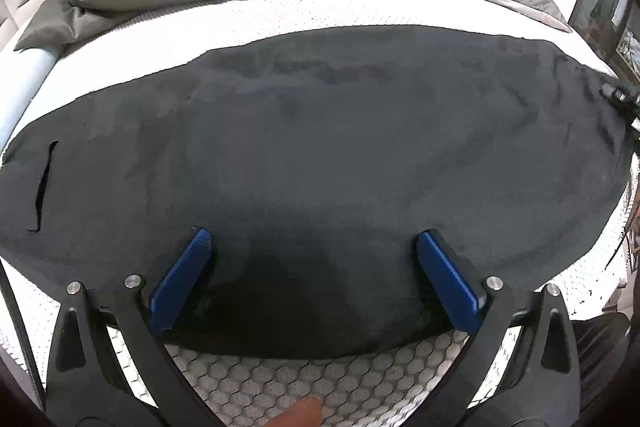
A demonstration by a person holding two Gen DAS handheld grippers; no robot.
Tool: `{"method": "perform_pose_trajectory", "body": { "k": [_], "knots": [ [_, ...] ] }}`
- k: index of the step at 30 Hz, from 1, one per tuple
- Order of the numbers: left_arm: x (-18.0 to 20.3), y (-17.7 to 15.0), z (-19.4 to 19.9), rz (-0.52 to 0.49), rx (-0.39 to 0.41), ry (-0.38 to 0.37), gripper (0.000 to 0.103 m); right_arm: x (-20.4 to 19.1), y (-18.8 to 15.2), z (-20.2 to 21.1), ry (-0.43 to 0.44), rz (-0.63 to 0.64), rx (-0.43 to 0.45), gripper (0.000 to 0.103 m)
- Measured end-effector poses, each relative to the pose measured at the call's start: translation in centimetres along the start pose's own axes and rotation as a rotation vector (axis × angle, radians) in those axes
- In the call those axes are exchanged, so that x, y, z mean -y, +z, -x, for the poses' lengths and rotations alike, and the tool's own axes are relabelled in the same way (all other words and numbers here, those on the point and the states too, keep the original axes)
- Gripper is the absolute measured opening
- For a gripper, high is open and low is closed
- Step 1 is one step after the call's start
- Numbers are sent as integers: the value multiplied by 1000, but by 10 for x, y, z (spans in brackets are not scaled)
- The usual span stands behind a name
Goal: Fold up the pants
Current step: 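Grasp the folded black pants strip with the right gripper and lift, then lay the strip along the middle of the black cloth, open right gripper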
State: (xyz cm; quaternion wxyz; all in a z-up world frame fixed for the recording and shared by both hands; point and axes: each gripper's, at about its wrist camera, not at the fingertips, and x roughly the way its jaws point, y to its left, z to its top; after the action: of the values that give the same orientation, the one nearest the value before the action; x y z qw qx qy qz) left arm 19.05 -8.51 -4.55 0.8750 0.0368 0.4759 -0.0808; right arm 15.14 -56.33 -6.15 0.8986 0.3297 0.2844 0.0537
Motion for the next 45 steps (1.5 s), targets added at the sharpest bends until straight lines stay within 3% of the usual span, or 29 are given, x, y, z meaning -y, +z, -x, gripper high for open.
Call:
{"method": "perform_pose_trajectory", "body": {
  "k": [2,6,11,15,17,18,19,21,23,26,28,29,32,35,38,40,45],
  "knots": [
    [-10,0,9,25,19,9,103,-30,4,8,1,68,27,26],
    [-55,-1,31,171,69,-7,102,-122,2,12,41,254,40,23],
    [-106,-14,40,291,81,29,102,-245,-24,-26,126,493,-20,23],
    [-139,-29,44,328,78,79,102,-334,-83,-81,240,667,-146,23],
    [-156,-39,45,354,69,91,102,-358,-111,-120,259,710,-242,28],
    [-162,-44,46,365,67,97,102,-365,-139,-147,259,742,-348,38],
    [-170,-50,47,381,64,115,102,-367,-157,-160,262,765,-417,48],
    [-181,-58,48,402,66,127,102,-364,-191,-183,273,813,-552,49],
    [-190,-62,51,421,74,128,102,-359,-199,-183,299,823,-596,50],
    [-195,-60,56,447,100,109,102,-351,-176,-151,368,821,-518,57],
    [-189,-51,62,450,140,59,102,-338,-151,-129,382,779,-420,87],
    [-183,-44,64,440,164,37,102,-328,-142,-119,377,760,-376,90],
    [-160,-22,58,390,185,-6,102,-288,-119,-104,315,660,-296,90],
    [-129,2,38,296,128,-20,102,-253,-108,-116,191,562,-305,90],
    [-105,5,20,209,46,85,102,-234,-111,-137,7,570,-346,90],
    [-101,-6,15,192,-2,106,102,-220,-114,-135,-51,605,-364,90],
    [-110,-17,38,233,55,61,102,-199,-115,-132,-65,598,-394,90]
  ]
}}
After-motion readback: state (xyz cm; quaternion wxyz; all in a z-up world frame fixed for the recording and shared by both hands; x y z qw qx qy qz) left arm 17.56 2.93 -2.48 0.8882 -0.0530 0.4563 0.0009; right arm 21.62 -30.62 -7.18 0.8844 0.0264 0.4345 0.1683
